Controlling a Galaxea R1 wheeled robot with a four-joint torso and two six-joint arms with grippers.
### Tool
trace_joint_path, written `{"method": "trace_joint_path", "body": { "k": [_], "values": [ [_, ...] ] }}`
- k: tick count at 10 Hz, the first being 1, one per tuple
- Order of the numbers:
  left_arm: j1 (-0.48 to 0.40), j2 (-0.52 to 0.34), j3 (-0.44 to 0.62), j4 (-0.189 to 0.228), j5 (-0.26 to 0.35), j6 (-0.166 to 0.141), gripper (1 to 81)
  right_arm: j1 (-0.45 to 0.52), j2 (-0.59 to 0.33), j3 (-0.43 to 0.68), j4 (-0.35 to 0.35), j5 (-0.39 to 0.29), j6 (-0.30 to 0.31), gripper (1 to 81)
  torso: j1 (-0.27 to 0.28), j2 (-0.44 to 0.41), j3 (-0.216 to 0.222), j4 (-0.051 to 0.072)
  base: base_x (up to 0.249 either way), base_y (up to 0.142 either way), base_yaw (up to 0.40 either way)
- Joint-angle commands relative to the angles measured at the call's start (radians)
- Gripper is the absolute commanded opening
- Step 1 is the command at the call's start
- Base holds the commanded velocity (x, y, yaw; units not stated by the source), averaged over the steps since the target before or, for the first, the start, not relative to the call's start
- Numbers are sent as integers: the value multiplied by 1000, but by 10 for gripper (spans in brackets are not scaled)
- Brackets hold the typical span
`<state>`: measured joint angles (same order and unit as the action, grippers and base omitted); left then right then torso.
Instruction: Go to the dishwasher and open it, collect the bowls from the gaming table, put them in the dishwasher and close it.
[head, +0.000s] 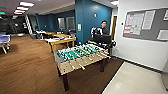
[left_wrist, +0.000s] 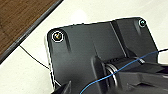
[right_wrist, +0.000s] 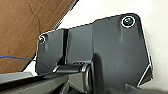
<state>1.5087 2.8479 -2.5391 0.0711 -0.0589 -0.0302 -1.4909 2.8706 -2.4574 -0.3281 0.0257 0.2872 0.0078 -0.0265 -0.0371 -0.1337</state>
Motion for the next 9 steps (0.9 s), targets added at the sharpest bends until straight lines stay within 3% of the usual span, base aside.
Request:
{"method": "trace_joint_path", "body": {
  "k": [1, 9],
  "values": [
    [-48, -14, 0, -1, 51, 0, 811, 54, -3, 14, -20, -40, -3, 811, 0, 0, 0, 0, 0, 0, 345],
    [-48, -11, 0, -4, 51, 0, 811, 53, -3, 12, -22, -40, -3, 811, 0, 0, 0, 0, 0, 0, 345]
  ]
}}
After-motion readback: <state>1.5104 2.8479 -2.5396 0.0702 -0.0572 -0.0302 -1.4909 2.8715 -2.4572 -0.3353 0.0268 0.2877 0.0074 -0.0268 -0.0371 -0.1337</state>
